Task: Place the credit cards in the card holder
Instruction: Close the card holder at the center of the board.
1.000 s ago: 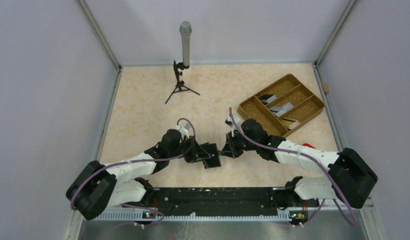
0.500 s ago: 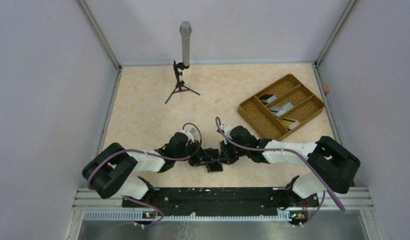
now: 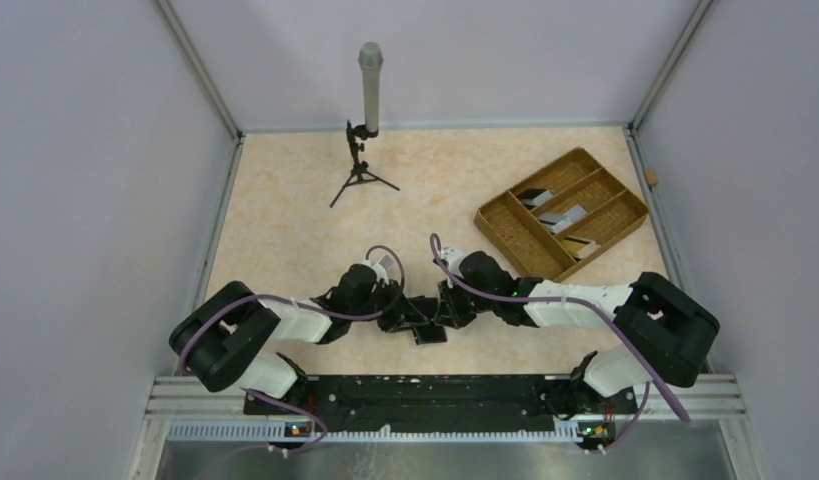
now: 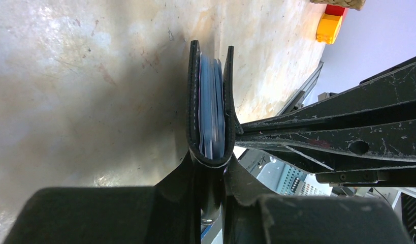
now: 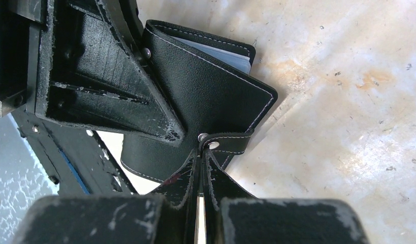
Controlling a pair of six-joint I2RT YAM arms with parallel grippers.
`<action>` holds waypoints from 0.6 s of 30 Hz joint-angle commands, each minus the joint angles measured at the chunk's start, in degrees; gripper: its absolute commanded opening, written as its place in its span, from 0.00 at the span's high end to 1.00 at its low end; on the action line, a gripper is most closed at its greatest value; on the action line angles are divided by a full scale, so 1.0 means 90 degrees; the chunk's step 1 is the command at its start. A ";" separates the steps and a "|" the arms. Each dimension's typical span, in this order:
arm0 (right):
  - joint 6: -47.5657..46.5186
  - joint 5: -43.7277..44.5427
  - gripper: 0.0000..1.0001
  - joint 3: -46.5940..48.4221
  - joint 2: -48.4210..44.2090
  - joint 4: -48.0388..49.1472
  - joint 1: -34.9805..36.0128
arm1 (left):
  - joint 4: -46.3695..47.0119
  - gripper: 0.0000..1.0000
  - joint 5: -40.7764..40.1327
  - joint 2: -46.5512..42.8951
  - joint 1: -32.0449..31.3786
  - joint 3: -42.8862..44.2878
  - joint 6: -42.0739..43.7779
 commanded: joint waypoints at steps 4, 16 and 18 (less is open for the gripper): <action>-0.0161 -0.0497 1.00 -0.0112 -0.0197 0.0589 0.0104 | -0.0586 1.00 -0.0410 0.0158 -0.0056 0.0152 0.0345; -0.0213 -0.0531 1.00 -0.0244 -0.0329 0.0823 0.0103 | -0.0902 1.00 -0.0455 0.0123 -0.0084 0.0258 0.0475; -0.0224 -0.0511 1.00 -0.0247 -0.0369 0.0849 0.0103 | -0.0927 1.00 -0.0442 0.0132 -0.0086 0.0267 0.0485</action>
